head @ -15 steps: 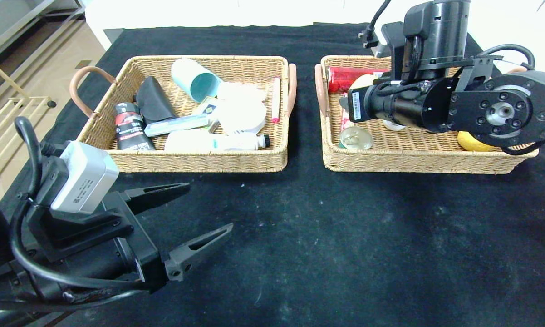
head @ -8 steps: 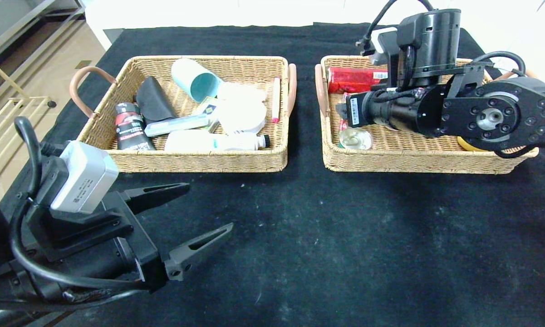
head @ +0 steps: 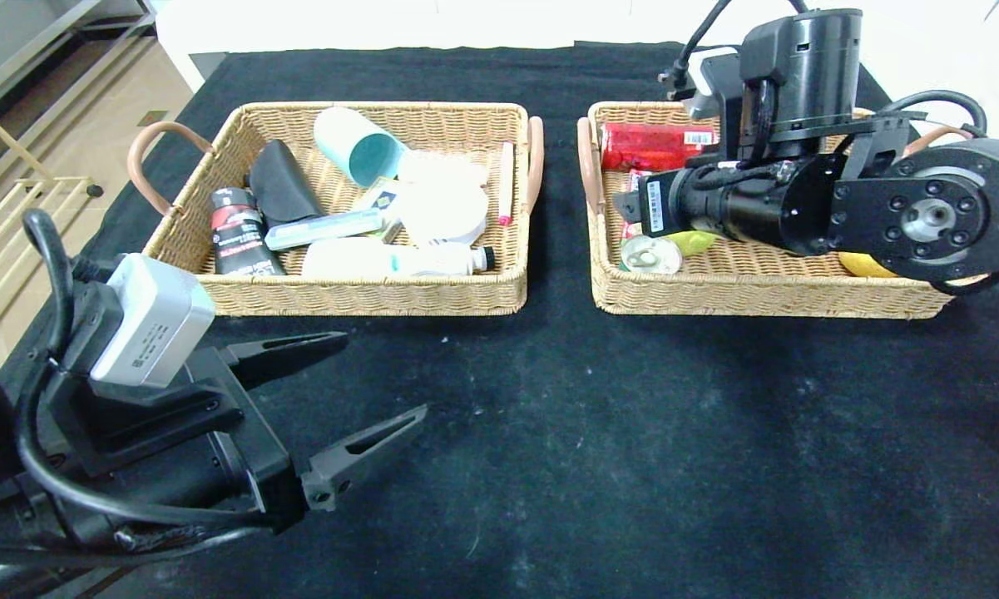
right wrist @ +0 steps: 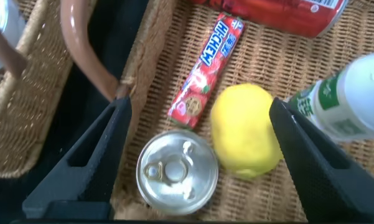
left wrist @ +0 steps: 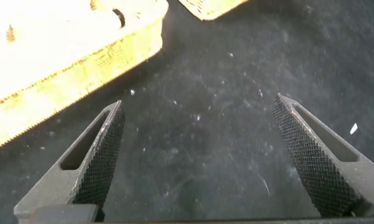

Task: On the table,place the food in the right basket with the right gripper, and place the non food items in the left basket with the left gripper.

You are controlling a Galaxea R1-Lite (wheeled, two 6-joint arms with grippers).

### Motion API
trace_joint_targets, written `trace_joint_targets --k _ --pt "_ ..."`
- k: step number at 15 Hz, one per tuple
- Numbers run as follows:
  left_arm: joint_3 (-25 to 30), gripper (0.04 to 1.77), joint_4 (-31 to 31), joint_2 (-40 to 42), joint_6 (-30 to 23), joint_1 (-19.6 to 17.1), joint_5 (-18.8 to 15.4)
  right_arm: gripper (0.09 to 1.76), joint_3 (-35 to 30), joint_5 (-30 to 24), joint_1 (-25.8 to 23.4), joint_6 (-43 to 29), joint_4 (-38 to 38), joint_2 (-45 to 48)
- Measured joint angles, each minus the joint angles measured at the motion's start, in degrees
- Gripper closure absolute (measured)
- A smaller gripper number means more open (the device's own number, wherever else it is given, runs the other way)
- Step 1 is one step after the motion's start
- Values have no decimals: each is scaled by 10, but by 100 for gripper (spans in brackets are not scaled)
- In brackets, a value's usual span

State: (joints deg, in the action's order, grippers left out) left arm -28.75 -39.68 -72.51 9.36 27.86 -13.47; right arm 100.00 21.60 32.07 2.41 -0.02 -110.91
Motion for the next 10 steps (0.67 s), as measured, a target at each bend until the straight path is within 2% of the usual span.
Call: trace_joint_targets --k 3,6,9,10 --pt "-6 9 -1 1 -2 -2 7 20 -73 -6 12 -10 -1 52" --pt "-10 9 3 13 -1 -14 26 18 -184 -50 13 -13 -2 138" --pt "-14 9 18 45 2 -49 34 17 -295 -103 1 0 -1 245" --pt "-22 9 48 59 7 -69 34 16 -327 -128 -12 11 1 281"
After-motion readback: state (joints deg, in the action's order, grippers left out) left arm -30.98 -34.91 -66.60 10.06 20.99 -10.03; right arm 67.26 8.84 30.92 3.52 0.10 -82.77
